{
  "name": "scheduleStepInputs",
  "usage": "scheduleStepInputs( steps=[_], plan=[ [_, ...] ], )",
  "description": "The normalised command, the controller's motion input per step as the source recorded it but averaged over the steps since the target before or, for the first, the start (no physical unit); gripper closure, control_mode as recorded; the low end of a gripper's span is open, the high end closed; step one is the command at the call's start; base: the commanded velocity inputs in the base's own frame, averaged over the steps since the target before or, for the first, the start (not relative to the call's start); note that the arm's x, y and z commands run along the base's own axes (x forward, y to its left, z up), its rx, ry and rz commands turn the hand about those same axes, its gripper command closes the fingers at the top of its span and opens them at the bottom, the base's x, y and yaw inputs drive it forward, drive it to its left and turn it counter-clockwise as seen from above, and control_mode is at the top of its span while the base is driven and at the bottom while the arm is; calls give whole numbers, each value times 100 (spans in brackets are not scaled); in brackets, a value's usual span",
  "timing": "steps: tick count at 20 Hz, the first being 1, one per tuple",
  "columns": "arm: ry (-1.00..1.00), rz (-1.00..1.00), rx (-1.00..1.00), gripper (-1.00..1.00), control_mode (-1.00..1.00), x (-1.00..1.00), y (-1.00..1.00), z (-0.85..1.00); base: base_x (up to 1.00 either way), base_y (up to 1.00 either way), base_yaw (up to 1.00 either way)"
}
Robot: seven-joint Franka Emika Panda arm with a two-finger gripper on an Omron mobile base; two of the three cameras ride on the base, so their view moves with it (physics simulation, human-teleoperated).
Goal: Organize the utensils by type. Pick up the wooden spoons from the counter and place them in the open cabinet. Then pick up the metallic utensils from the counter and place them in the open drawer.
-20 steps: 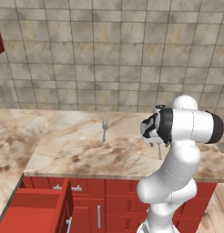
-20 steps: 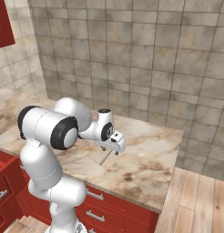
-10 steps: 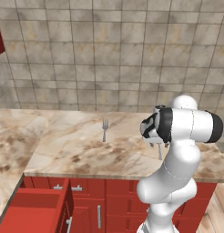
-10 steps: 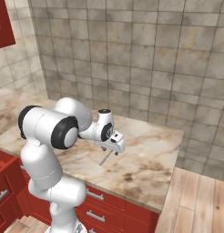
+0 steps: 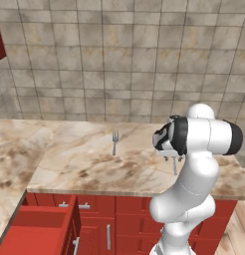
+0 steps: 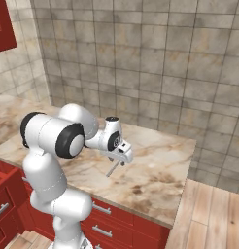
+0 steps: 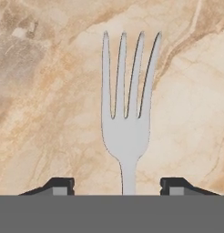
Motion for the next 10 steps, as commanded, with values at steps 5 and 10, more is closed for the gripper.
scheduleStepInputs(
  steps=[5,10],
  plan=[
    [0,-7,6,100,-100,-7,-4,-62,0,0,0],
    [-1,-10,7,100,-100,-9,-1,-60,0,0,0]
  ],
)
